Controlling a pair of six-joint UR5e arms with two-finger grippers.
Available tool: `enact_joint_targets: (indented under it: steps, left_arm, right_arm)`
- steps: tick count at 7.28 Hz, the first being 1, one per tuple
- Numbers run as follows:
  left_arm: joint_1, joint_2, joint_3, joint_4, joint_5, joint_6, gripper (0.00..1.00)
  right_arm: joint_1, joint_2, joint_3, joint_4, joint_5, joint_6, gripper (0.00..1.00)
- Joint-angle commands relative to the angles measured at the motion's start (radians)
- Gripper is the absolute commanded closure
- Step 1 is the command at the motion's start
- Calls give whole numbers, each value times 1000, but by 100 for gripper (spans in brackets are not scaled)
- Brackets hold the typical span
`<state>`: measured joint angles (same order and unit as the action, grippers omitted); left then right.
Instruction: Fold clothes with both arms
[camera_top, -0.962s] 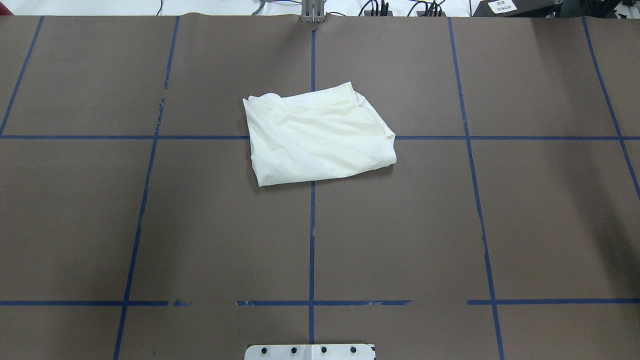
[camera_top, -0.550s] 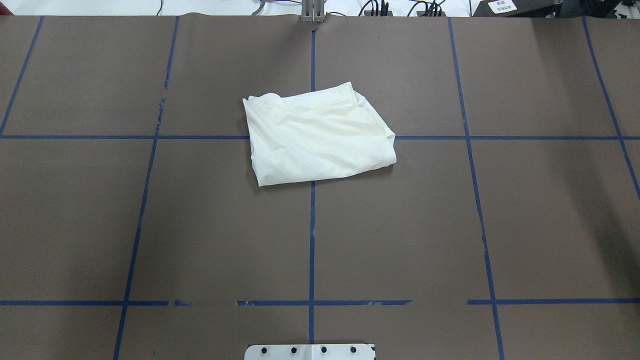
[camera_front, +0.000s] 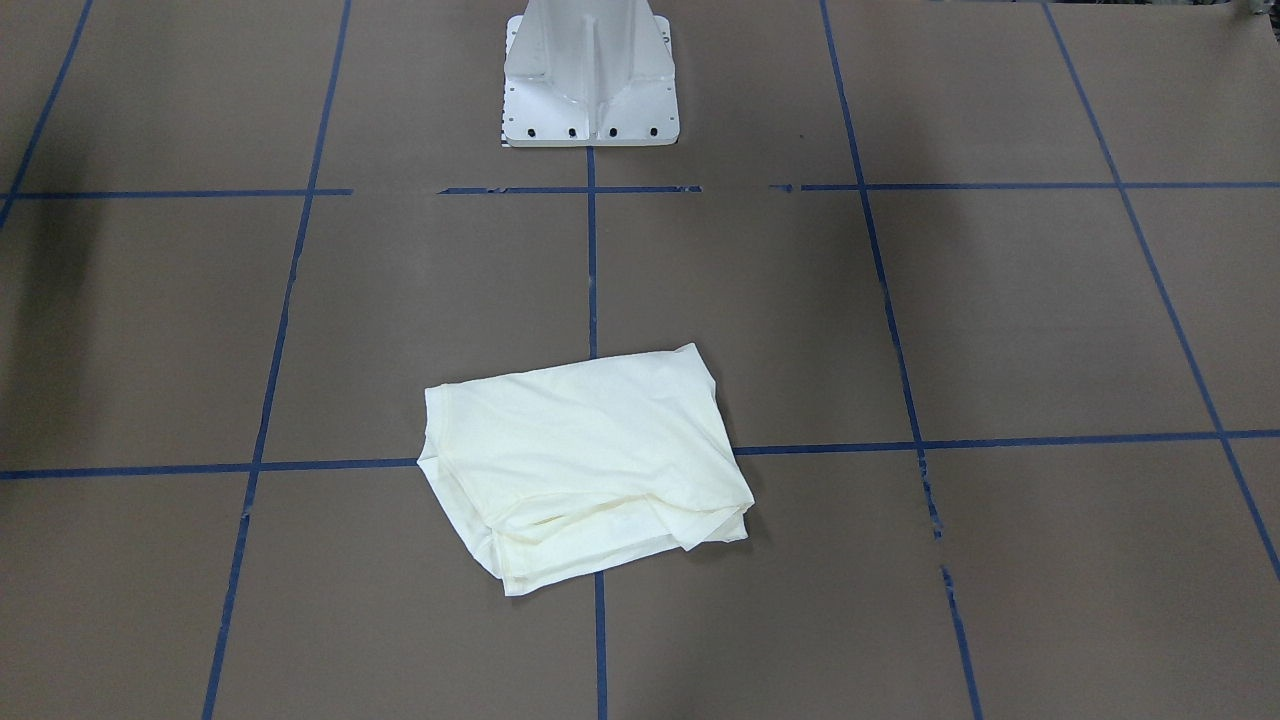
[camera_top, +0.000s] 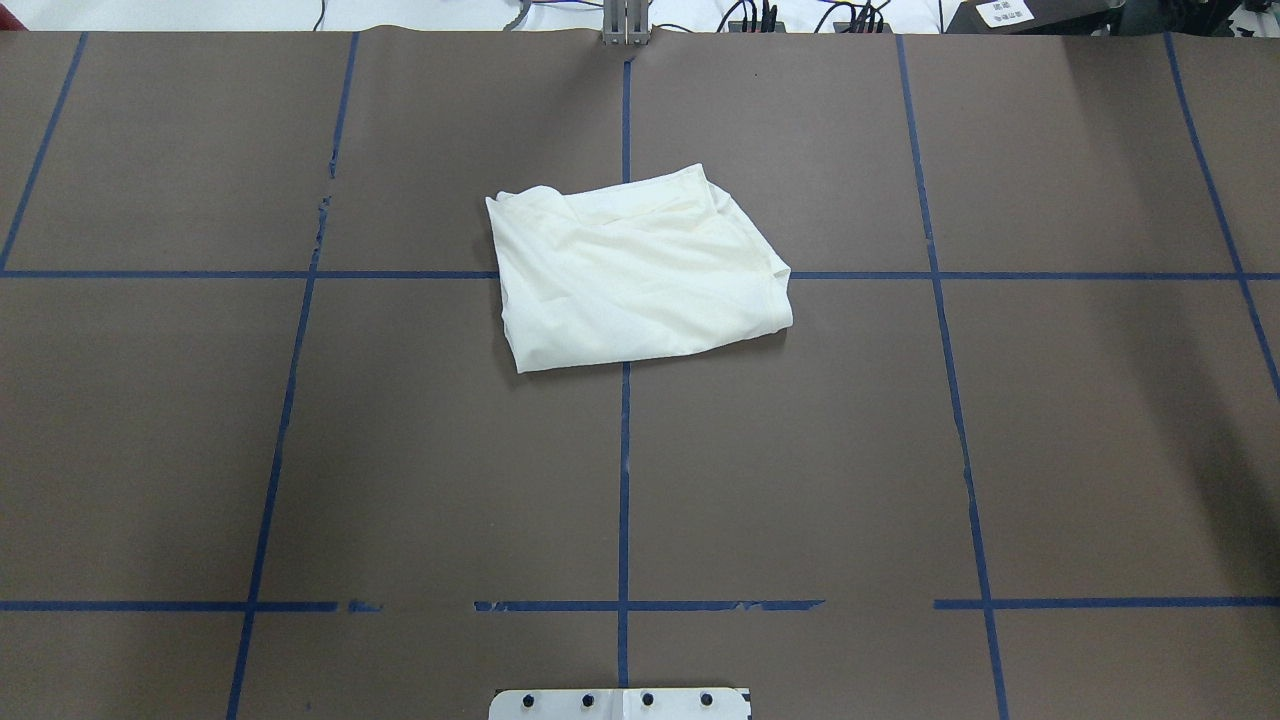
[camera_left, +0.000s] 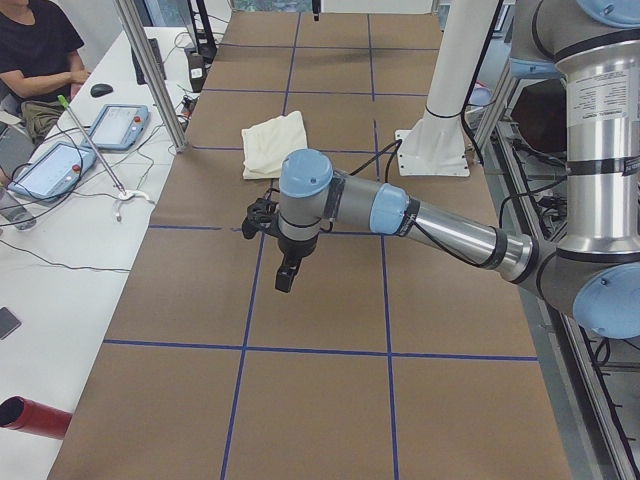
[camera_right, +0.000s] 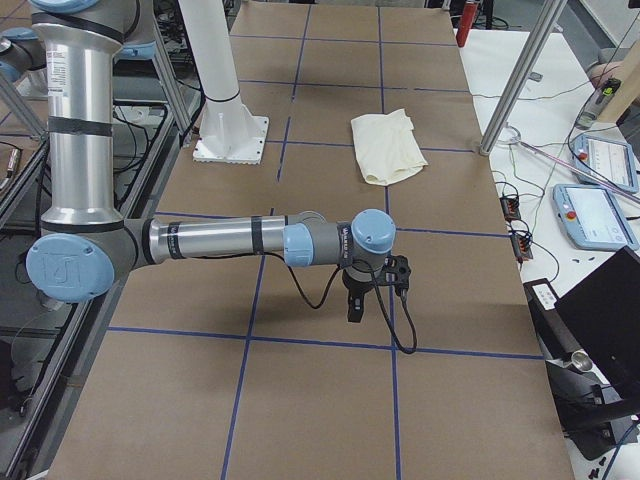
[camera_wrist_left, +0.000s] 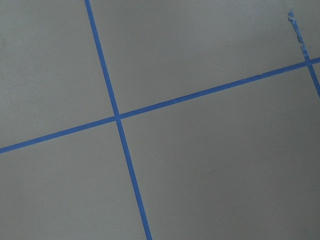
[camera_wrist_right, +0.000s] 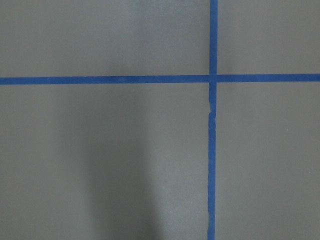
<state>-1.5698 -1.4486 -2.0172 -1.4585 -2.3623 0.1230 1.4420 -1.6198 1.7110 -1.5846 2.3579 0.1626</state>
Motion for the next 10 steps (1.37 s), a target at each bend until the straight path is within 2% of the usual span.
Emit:
enact_joint_targets:
  steps: [1, 3, 4, 6, 8, 9, 10]
  left_arm:
    - [-1, -1, 75, -2, -46, 6, 0]
    - [4, -10, 125, -5, -87, 3, 0]
    - [4, -18, 176, -61, -88, 6, 0]
    - [2, -27, 178, -95, -86, 6, 0]
    - [-1, -10, 167, -102, -87, 9, 0]
    - [-1, -19, 132, -102, -88, 7, 0]
    - [-1, -10, 53, -91, -83, 3, 0]
  right_arm:
    - [0, 0, 1, -1, -3, 1, 0]
    - [-2, 21, 7, -1, 3, 2, 0]
    - [-2, 53, -2, -11, 4, 2, 0]
    - [0, 54, -7, -3, 6, 2, 0]
    - [1, 55, -7, 0, 1, 0, 0]
    - [1, 54, -7, 0, 0, 1, 0]
    - [0, 54, -8, -1, 3, 3, 0]
